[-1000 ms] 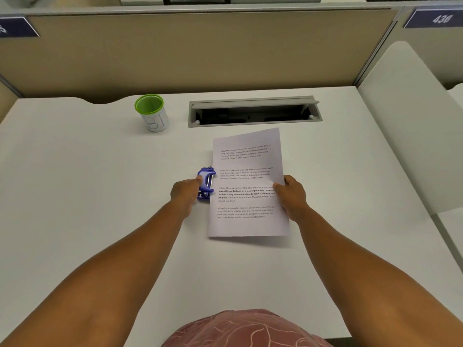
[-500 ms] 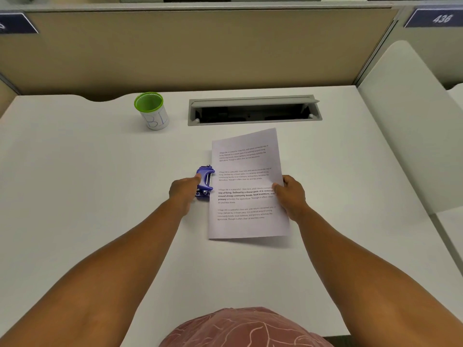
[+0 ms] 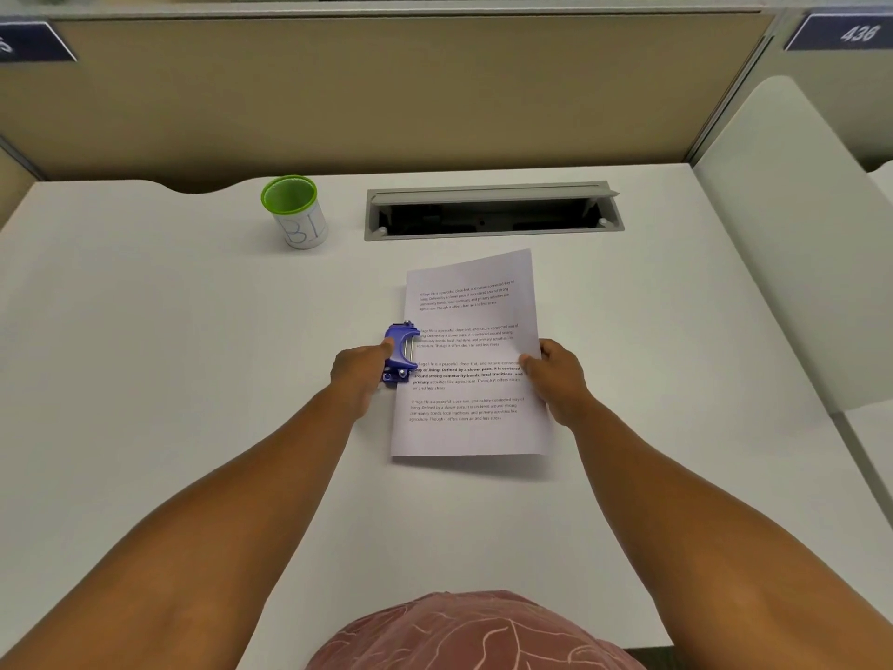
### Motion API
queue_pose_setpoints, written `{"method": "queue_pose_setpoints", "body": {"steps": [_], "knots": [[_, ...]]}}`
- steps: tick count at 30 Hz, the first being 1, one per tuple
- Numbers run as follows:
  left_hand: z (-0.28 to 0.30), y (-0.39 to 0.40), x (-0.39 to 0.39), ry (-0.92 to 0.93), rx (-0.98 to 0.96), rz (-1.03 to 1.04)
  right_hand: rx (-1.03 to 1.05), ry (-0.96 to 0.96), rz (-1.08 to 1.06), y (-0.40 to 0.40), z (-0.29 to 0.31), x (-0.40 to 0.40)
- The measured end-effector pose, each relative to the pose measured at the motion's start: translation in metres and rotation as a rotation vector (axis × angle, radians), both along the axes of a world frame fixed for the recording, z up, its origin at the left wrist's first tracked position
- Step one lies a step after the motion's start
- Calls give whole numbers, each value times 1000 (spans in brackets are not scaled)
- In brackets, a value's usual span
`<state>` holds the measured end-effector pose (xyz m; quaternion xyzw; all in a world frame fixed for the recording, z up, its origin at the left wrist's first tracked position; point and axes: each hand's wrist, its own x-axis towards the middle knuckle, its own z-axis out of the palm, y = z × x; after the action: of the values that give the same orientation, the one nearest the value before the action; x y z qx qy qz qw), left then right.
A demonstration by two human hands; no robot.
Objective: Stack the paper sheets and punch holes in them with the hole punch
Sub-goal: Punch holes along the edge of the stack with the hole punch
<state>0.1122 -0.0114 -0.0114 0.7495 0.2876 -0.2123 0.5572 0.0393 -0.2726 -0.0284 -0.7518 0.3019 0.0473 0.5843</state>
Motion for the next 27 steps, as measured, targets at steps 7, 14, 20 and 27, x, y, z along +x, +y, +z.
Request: {"method": "queue_pose_setpoints", "body": {"steps": [7,14,20,27], "knots": [[-3,0,-5,6,31,-46,-33,6,14,-2,-2,-4],[-7,2,-8,4,81,-82,-15,39,0,-1,-7,-7],[-12,2,-10,11,145,-122,-16,71,4,-2,-11,-10],[-9,2,-11,40,149,-130,26,97,3,-4,-13,-11]]}}
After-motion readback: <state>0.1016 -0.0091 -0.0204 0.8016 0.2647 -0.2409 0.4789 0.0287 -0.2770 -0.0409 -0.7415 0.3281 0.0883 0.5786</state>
